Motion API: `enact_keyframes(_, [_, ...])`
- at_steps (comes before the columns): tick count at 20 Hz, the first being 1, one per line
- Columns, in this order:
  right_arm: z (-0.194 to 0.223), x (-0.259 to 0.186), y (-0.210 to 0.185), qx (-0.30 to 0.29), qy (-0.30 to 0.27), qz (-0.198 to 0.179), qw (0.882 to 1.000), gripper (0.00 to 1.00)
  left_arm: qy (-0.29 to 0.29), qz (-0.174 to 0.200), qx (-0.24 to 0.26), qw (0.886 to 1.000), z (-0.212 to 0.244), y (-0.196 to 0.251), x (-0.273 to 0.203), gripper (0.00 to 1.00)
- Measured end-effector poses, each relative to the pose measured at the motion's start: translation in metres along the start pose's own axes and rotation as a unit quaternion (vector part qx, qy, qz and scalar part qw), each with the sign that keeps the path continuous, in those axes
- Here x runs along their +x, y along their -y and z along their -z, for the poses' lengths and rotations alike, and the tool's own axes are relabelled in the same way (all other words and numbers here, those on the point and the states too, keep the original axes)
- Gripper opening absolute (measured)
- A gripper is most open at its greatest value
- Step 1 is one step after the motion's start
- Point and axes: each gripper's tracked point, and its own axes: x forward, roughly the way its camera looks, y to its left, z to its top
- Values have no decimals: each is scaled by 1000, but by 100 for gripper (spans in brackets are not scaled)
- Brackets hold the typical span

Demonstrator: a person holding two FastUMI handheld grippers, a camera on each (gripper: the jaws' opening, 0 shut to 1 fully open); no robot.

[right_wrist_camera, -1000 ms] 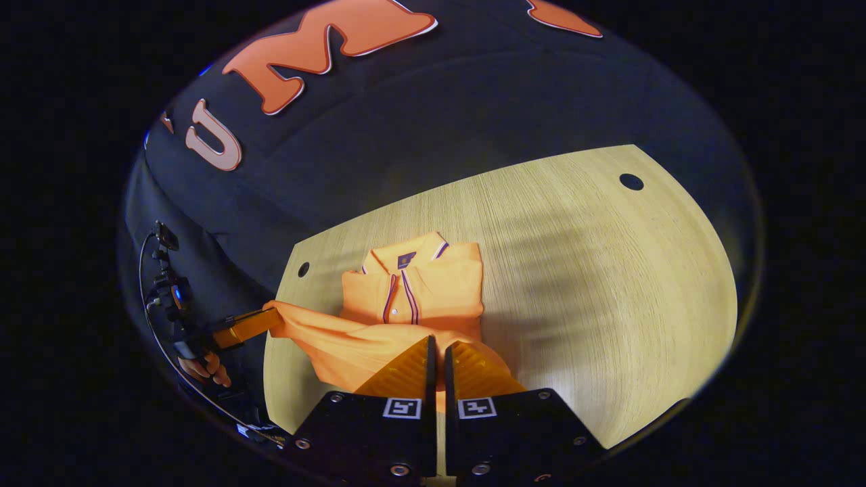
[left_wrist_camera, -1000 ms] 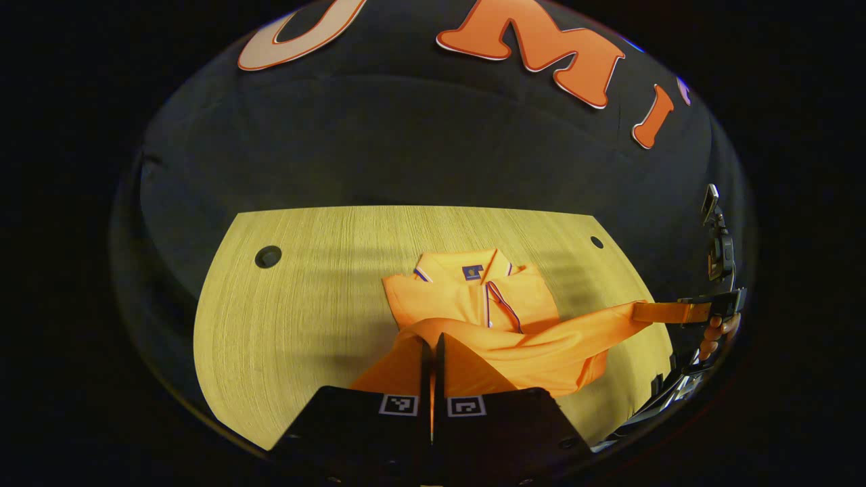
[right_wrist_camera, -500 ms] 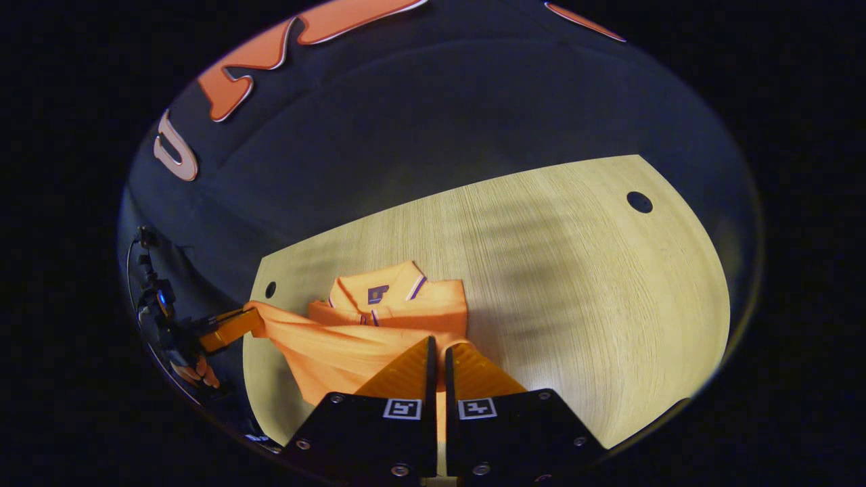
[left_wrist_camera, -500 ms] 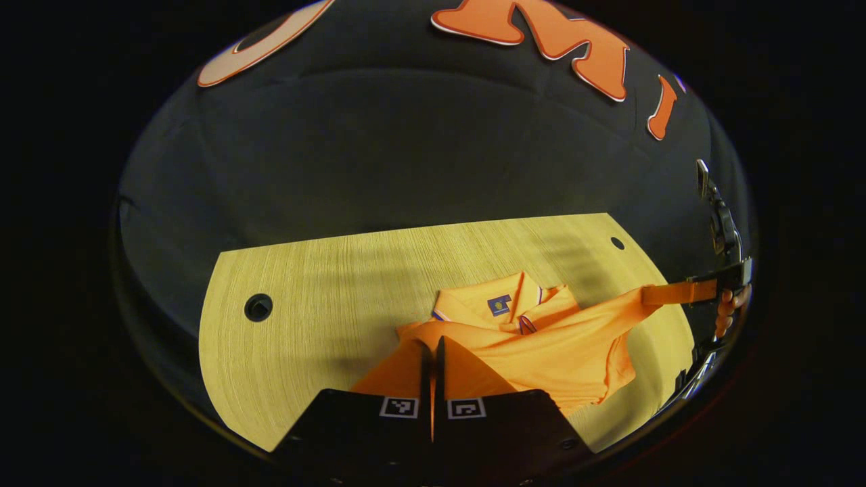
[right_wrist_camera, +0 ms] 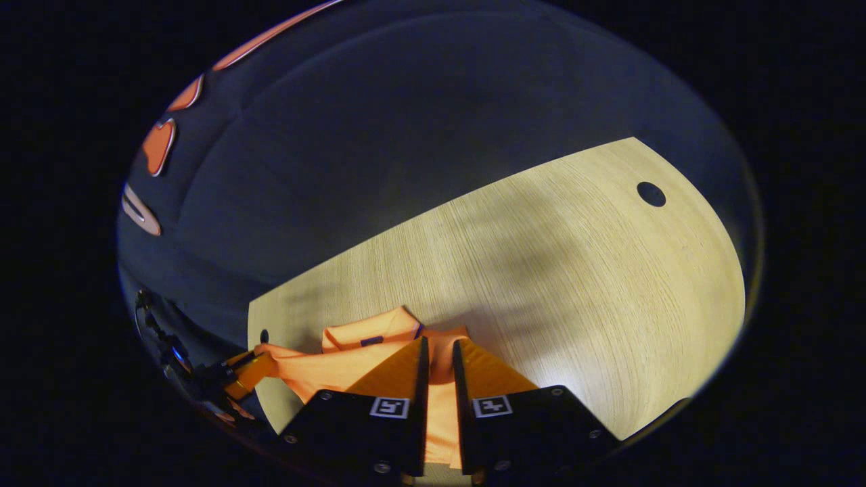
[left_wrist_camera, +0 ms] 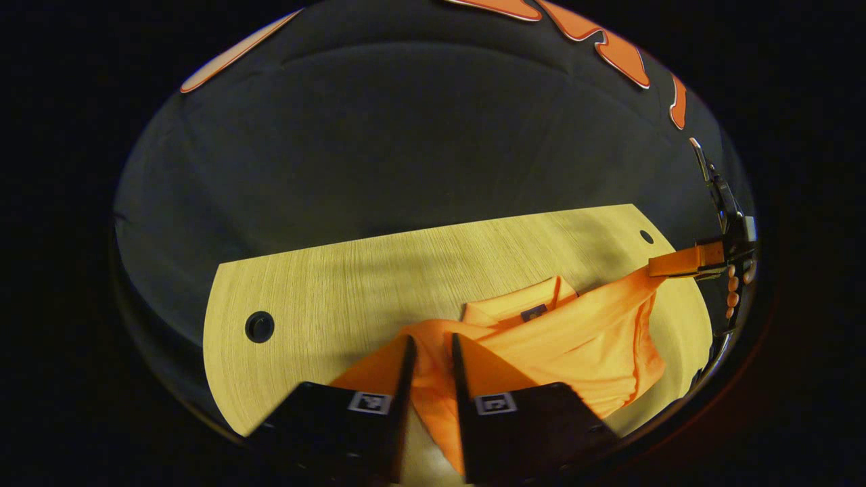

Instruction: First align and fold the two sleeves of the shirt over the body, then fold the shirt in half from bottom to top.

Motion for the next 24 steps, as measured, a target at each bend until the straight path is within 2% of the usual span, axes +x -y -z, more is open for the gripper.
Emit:
enact_keyframes(1, [-10, -1, -3, 3, 17, -6, 1000, 28, 16, -10, 4, 1000, -10, -2, -4, 47])
enact_keyframes(2, [-16, -5, -1, 4, 32, -7, 999, 41, 29, -19, 10, 999, -18, -4, -9, 64])
enact_keyframes(3, [-20, -10, -1, 3, 43, -9, 999, 60, 39, -24, 15, 999, -23, -6, -15, 73])
enact_keyframes(4, [-23, -15, 0, -1, 55, -7, 998, 57, 47, -24, 15, 998, -29, -3, -23, 80])
enact_keyframes(6, [-33, -30, 0, -26, 86, -7, 996, 64, 64, -23, 6, 998, -39, 2, -37, 95])
enact_keyframes(7, [-36, -38, 0, -42, 101, -4, 994, 67, 70, -24, 0, 997, -41, 4, -42, 98])
enact_keyframes(10, [-41, -76, -12, -86, 148, -3, 985, 87, 94, -32, -13, 995, -48, 11, -69, 98])
enact_keyframes(12, [-40, -101, -20, -113, 177, -5, 978, 93, 116, -37, -18, 992, -52, 17, -91, 99])
enact_keyframes(19, [-14, -186, -27, -184, 264, 3, 947, 99, 214, -50, -24, 975, -63, 66, -190, 98])
enact_keyframes(24, [-1, -244, -23, -205, 323, 4, 924, 99, 273, -59, -28, 960, -57, 93, -261, 98])
